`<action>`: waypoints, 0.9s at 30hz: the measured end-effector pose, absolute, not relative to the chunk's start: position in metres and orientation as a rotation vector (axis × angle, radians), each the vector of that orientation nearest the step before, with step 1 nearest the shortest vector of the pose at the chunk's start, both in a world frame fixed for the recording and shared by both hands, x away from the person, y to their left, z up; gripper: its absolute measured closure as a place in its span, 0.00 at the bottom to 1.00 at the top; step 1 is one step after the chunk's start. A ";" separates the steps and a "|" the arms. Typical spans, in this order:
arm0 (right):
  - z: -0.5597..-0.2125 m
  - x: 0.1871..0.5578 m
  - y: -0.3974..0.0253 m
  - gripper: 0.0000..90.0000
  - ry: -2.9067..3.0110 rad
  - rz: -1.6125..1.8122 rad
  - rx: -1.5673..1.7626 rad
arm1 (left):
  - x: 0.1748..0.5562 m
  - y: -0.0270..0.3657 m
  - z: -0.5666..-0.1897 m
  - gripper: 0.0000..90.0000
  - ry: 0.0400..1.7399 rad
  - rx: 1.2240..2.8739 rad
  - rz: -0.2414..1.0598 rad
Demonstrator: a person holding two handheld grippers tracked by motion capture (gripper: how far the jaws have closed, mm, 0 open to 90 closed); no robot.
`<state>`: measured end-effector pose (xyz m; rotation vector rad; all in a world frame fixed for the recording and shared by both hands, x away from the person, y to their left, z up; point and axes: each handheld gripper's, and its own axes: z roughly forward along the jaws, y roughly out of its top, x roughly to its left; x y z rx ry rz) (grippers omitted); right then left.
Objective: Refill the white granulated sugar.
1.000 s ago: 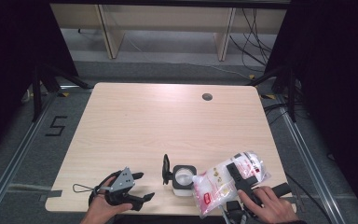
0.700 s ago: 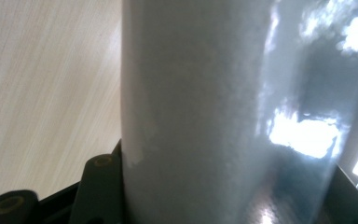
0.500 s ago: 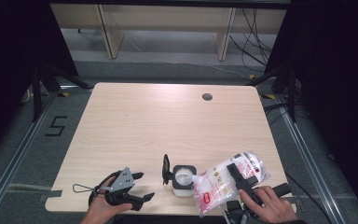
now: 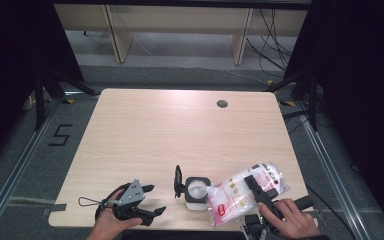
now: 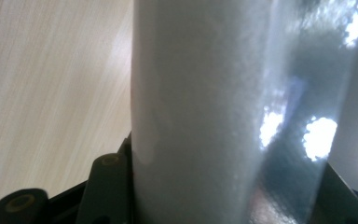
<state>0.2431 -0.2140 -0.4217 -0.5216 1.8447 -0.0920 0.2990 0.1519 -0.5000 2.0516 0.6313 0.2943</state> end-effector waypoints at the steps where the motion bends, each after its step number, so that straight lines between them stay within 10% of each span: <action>1: -0.421 0.243 -0.214 0.59 1.839 -0.089 -0.526 | 0.299 0.152 -0.500 0.22 0.627 2.055 0.298; 27: -0.431 0.251 -0.229 0.62 1.971 0.230 -0.410 | 0.299 0.151 -0.502 0.22 0.655 2.027 0.280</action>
